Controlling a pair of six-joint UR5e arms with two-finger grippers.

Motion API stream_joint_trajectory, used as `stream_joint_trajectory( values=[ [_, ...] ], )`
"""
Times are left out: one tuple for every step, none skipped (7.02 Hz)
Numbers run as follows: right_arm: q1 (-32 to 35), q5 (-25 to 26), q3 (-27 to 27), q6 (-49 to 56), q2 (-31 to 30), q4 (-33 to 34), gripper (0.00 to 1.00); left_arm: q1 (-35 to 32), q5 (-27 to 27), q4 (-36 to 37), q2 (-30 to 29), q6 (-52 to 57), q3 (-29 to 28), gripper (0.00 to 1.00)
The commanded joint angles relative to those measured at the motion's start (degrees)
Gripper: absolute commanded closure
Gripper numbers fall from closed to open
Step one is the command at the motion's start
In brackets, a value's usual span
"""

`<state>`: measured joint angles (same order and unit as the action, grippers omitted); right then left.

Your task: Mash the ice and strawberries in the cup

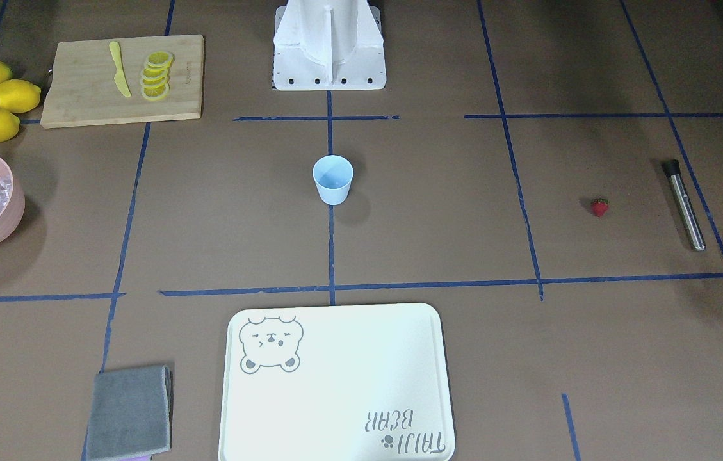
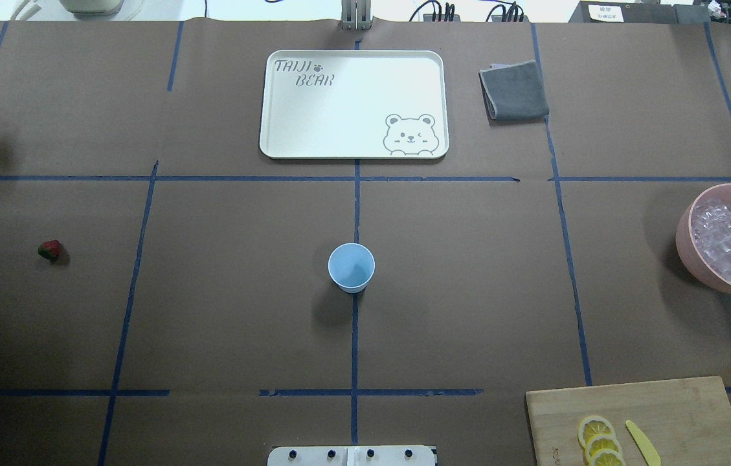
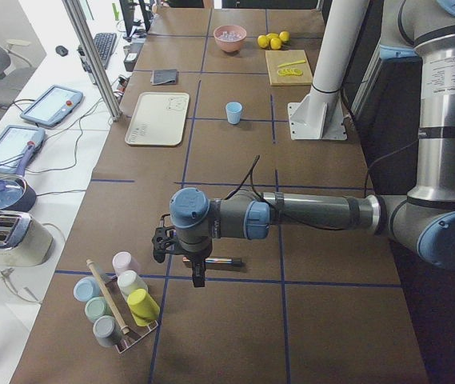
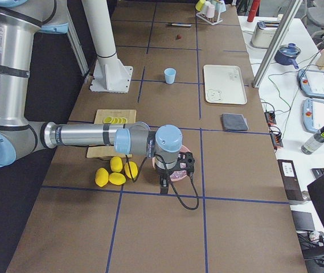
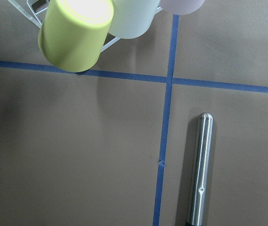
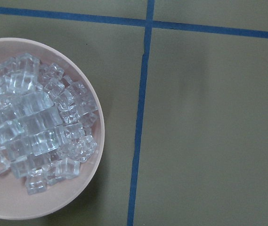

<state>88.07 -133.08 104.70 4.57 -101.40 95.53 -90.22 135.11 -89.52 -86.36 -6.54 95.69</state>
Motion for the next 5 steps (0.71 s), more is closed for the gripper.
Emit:
stream_joint_trajectory(
  values=[
    [0.00,0.01,-0.02,0.09,-0.02,-0.26,0.00,0.22,-0.11,0.23,-0.04,0.12,0.46,0.00],
    [0.00,0.01,-0.02,0.09,-0.02,-0.52,0.00,0.14,0.50,-0.03,0.13,0.03,0.89,0.00],
    [0.00,-0.16,-0.02,0.17,-0.11,-0.79,0.00,0.22,-0.19,0.14,0.22,-0.40,1.33,0.00],
    [0.00,-0.08,0.07,0.70,-0.02,-0.96,0.00,0.57,-0.11,0.31,0.22,-0.49,0.73,0.00],
    [0.00,-0.16,0.16,0.70,-0.02,-1.05,0.00,0.66,-0.03,0.23,0.40,-0.49,1.33,0.00]
  ],
)
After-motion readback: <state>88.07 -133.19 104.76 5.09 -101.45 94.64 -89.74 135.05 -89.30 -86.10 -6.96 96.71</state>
